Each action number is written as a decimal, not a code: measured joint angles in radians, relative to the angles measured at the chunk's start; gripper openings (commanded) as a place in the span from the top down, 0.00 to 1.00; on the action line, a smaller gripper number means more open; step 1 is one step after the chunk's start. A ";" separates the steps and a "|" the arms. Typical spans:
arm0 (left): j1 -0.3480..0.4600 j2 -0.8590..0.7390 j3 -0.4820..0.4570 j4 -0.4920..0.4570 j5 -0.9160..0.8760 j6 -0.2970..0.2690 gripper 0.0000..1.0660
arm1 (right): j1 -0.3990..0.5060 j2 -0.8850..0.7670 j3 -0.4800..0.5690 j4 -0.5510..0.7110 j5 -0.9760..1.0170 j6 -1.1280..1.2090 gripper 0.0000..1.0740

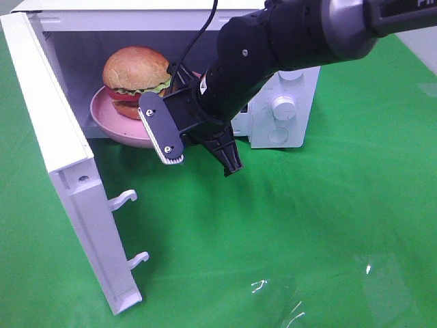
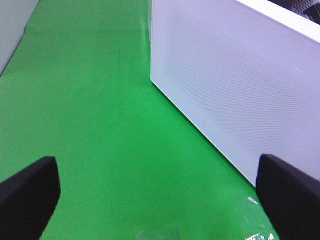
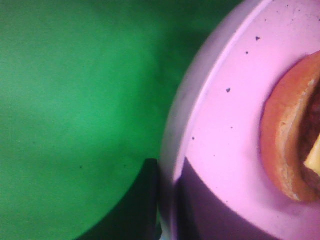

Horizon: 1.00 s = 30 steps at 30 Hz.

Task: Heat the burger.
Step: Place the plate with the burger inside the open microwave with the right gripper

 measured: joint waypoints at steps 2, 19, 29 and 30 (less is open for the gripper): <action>0.000 0.000 0.000 0.000 0.000 0.000 0.06 | 0.000 0.018 -0.030 -0.013 0.009 0.020 1.00; 0.000 0.000 0.000 0.000 0.000 0.000 0.06 | 0.000 0.148 -0.239 -0.107 0.060 0.169 1.00; 0.000 0.000 0.000 0.002 0.000 0.000 0.06 | 0.000 0.231 -0.347 -0.125 0.097 0.194 1.00; 0.000 0.000 0.000 0.002 0.000 0.000 0.06 | 0.000 0.231 -0.347 -0.125 0.097 0.194 1.00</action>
